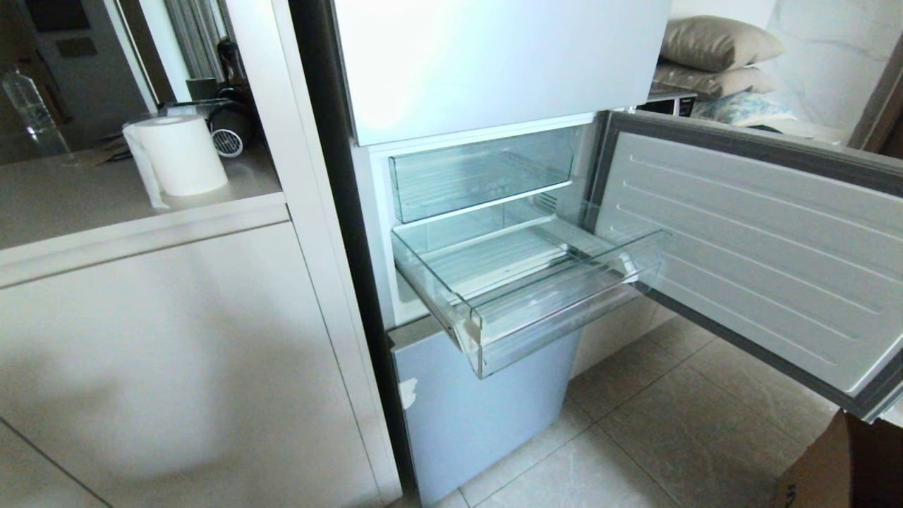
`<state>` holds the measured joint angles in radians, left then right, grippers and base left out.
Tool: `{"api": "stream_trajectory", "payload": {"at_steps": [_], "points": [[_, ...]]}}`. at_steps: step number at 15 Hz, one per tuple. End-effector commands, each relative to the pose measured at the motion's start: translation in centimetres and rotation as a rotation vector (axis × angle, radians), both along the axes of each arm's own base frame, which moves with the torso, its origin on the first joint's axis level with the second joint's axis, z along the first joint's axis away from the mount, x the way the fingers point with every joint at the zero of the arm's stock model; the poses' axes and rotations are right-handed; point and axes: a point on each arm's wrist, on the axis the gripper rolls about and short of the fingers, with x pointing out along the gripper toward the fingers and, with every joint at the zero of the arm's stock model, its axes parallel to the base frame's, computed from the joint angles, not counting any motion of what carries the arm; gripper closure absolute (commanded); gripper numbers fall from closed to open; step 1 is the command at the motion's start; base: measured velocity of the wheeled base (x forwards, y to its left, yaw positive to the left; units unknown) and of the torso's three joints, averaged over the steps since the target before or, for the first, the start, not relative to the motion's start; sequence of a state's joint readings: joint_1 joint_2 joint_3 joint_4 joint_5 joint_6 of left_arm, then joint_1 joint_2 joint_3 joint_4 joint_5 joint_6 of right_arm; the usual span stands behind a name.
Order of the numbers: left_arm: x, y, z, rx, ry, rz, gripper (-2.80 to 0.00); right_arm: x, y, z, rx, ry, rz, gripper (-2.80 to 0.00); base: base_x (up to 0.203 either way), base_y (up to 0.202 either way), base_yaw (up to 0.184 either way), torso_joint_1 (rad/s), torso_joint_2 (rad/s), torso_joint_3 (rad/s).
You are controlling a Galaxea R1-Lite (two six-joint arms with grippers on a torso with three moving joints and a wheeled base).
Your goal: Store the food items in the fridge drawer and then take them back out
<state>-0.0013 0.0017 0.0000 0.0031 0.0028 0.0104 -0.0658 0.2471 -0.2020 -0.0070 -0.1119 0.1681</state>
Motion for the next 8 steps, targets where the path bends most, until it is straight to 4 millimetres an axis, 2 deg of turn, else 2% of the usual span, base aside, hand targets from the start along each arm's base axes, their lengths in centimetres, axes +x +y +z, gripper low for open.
{"api": "stream_trajectory", "payload": {"at_steps": [1, 5, 8], "points": [[0.0, 0.0, 0.0, 0.000, 0.001, 0.000, 0.00, 3.7, -0.8, 3.2, 0.146, 0.120, -0.205, -2.80, 0.000, 0.000, 0.000, 0.000, 0.00, 0.000], [0.0, 0.0, 0.0, 0.000, 0.001, 0.000, 0.00, 6.4, -3.8, 5.8, 0.247, 0.062, -0.473, -2.80, 0.000, 0.000, 0.000, 0.000, 0.00, 0.000], [0.0, 0.0, 0.0, -0.001, 0.001, 0.001, 0.00, 8.1, -8.9, 6.4, 0.307, 0.066, -0.614, -2.80, 0.000, 0.000, 0.000, 0.000, 0.00, 0.000]]}}
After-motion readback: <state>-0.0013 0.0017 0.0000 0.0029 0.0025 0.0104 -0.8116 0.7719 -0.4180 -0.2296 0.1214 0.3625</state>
